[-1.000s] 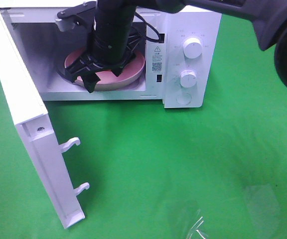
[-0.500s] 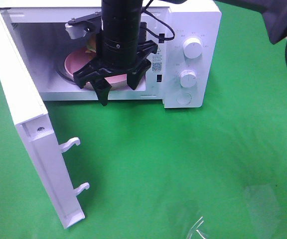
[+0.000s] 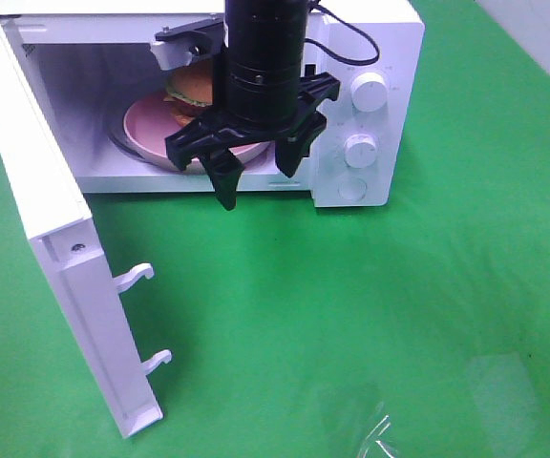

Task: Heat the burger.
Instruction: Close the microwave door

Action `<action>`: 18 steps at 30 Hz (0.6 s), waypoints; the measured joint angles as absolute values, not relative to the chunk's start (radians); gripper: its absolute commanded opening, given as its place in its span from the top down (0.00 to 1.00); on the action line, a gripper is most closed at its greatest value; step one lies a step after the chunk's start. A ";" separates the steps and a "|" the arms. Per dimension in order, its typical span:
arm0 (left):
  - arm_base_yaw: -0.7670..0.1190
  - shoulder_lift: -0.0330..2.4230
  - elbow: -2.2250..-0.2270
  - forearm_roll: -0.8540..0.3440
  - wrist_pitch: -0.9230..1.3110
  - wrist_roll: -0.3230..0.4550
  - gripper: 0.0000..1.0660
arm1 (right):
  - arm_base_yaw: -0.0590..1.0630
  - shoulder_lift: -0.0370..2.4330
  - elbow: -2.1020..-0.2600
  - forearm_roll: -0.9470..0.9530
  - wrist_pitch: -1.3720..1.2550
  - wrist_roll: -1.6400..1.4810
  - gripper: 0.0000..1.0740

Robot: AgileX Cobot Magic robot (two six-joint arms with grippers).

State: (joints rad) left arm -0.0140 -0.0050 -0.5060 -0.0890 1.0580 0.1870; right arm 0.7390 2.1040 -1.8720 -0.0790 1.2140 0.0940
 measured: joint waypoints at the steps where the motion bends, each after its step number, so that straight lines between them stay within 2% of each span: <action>1: -0.014 -0.005 -0.506 -0.089 1.058 0.187 1.00 | 0.739 2.104 -1.872 -0.079 1.214 0.094 0.33; 5: -0.014 -0.005 -0.506 -0.089 1.058 0.187 1.00 | 0.714 1.985 -1.727 -0.142 1.216 0.101 0.33; 10: -0.014 -0.005 -0.506 -0.089 1.058 0.187 1.00 | 0.663 1.933 -1.665 -0.144 1.216 0.115 0.33; 11: -0.014 -0.005 -0.506 -0.089 1.058 0.187 1.00 | 0.609 1.891 -1.619 -0.143 1.216 0.124 0.33; 12: -0.014 -0.005 -0.506 -0.089 1.058 0.187 1.00 | 0.609 1.891 -1.619 -0.143 1.216 0.124 0.33; 14: -0.014 -0.005 -0.506 -0.089 1.058 0.187 1.00 | 0.494 1.804 -1.535 -0.144 1.216 0.138 0.33; 17: -0.014 -0.005 -0.506 -0.089 1.058 0.187 1.00 | 0.444 1.765 -1.494 -0.144 1.216 0.145 0.33; 18: -0.014 -0.005 -0.506 -0.089 1.058 0.187 1.00 | 0.378 1.716 -1.449 -0.144 1.215 0.146 0.33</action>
State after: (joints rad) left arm -0.0140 -0.0050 -0.5060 -0.0890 1.0580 0.1870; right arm 0.3780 1.7160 -1.4490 -0.1440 1.2150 0.1460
